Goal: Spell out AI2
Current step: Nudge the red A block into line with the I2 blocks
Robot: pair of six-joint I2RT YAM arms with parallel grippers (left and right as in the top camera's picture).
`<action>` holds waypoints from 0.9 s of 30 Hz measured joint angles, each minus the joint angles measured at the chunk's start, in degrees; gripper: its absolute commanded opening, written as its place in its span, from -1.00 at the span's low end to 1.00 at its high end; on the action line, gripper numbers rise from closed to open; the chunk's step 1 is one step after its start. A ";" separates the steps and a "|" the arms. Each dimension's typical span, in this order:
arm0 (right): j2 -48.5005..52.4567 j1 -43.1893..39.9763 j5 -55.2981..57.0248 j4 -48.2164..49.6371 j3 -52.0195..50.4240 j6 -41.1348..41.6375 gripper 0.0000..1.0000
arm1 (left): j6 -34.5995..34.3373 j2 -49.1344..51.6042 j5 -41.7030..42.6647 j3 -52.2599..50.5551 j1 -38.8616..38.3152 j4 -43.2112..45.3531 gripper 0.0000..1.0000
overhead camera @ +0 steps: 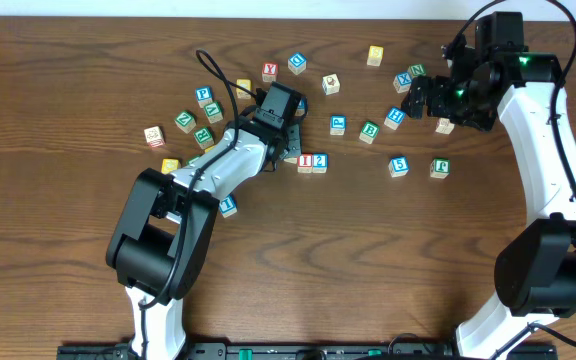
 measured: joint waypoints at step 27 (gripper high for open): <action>0.00 0.00 0.00 0.00 -0.02 0.00 0.98 | 10.97 0.00 0.50 1.84 0.94 -0.11 -0.85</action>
